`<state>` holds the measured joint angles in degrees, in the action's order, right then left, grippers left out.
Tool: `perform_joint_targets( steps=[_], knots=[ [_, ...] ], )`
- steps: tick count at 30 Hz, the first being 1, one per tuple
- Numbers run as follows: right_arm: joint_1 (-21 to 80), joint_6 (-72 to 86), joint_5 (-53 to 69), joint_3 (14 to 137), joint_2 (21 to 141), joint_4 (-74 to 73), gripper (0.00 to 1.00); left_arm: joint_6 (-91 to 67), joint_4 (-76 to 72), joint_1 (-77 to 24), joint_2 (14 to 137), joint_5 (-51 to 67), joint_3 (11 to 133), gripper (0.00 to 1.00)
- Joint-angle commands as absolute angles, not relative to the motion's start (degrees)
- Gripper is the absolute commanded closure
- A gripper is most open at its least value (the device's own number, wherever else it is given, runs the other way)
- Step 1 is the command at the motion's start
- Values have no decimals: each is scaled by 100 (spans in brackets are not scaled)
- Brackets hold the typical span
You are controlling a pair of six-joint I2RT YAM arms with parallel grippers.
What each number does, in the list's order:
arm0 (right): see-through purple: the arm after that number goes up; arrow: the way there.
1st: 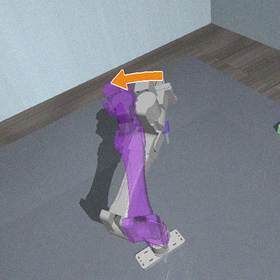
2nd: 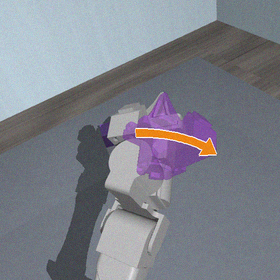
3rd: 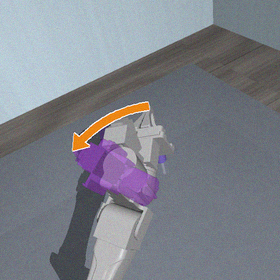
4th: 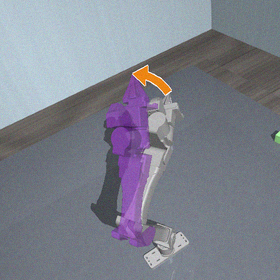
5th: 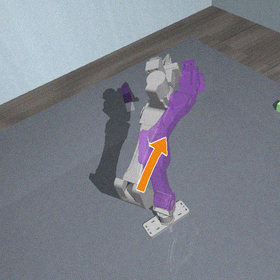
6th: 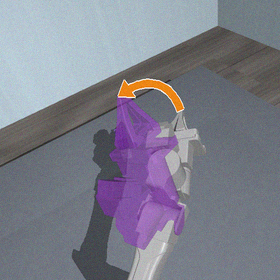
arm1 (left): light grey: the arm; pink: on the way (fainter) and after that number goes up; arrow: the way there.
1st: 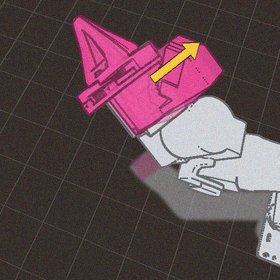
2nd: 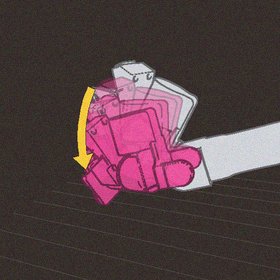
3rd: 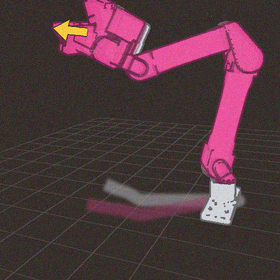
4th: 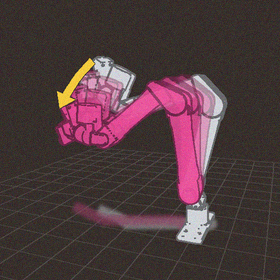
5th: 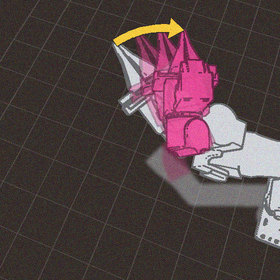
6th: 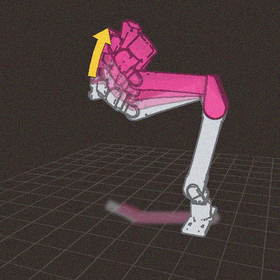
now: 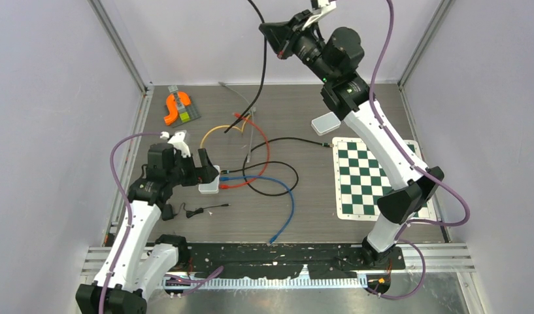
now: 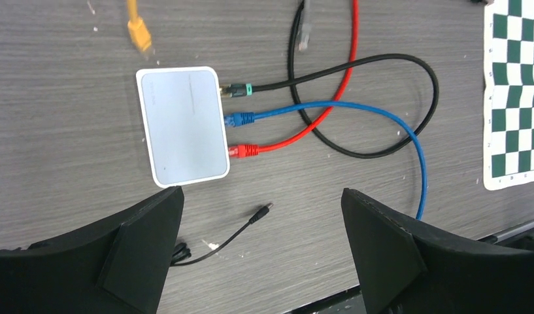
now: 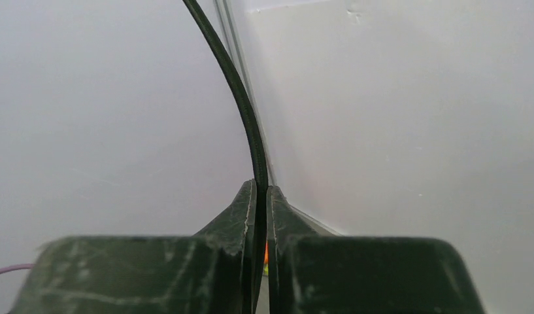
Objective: Insert the plug into the switch port
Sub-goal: Pick up the connector from the center of the board.
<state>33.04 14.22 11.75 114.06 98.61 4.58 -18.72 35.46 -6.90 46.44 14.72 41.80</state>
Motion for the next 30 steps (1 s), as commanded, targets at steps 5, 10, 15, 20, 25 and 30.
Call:
perform_joint_targets(
  steps=[5, 10, 15, 20, 25, 30],
  knots=[
    [3342, 2186, 1094, 11965, 9130, 275, 95, -2003, 2773, -703, 5187, 1612, 4798, 7],
    [3340, 1964, 940, 11554, 8615, -294, 95, -2019, 2952, -703, 5731, 1531, 5237, 9],
    [3323, 1448, 557, 9880, 7668, -864, 95, -1902, 3184, -698, 5683, 1699, 5618, 9],
    [3318, 1093, 708, 7737, 6454, -760, 95, -1981, 2848, -699, 5291, 2675, 5768, 6],
    [3311, 333, 1289, 5723, 5633, -648, 95, -2246, 2123, -702, 5040, 3296, 5598, 5],
    [3293, 304, 1537, 4106, 4919, 114, 95, -2365, 1883, -690, 5115, 3305, 5559, 5]
  ],
)
